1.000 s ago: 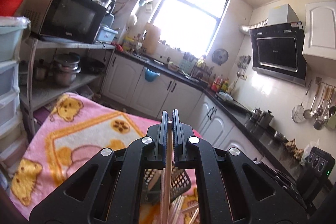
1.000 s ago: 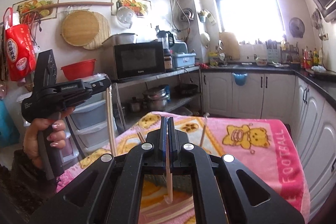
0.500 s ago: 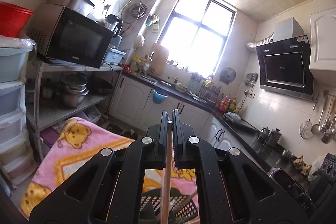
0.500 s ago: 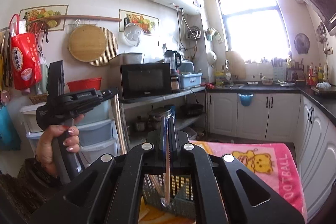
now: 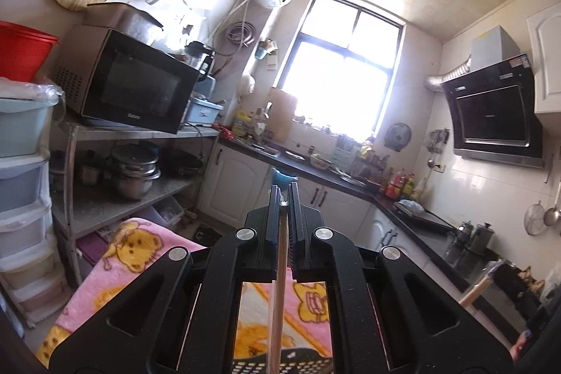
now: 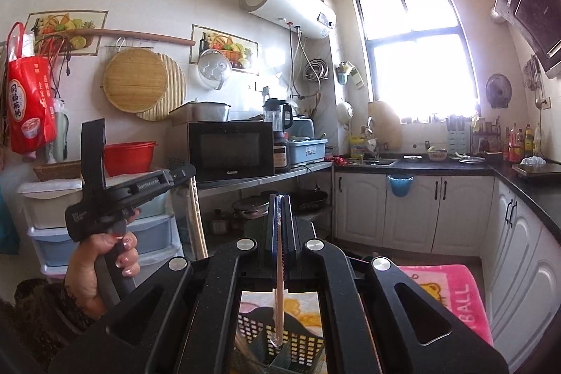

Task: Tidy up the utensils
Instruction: 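Lift the left tool's chopsticks over the green caddy while the right tool carries its pair there, then lower the left tool's chopsticks into the caddy and open while the right tool releases its pair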

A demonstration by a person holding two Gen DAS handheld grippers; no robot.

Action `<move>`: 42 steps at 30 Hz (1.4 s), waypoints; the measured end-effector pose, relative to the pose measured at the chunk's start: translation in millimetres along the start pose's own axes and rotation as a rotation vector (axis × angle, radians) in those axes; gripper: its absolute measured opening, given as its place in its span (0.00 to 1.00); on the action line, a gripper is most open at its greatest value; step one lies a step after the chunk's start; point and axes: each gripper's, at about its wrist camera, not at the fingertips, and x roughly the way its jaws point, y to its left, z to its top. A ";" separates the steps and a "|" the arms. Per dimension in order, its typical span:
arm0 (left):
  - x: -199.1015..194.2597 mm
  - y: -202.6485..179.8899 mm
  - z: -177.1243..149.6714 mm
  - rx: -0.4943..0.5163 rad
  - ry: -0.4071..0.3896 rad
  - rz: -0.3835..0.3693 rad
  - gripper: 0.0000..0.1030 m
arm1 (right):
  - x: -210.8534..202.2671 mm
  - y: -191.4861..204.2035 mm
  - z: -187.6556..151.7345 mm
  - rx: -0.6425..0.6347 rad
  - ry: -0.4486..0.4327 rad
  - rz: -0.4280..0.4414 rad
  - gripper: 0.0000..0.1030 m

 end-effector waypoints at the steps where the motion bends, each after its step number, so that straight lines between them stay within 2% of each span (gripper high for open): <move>1: 3.0 0.2 -2.8 0.005 -0.006 0.010 0.02 | 1.8 -1.2 -0.4 -0.001 0.001 -0.008 0.02; 17: 28.8 18.2 -51.4 0.009 -0.004 0.081 0.02 | 21.0 -6.1 -25.7 0.026 0.057 -0.030 0.02; 28: 31.0 29.9 -84.8 -0.022 0.018 0.044 0.02 | 37.1 -7.7 -51.2 0.045 0.120 -0.032 0.02; 42: 24.7 37.0 -108.7 -0.043 0.031 0.018 0.02 | 50.4 -6.9 -80.7 0.081 0.173 -0.028 0.02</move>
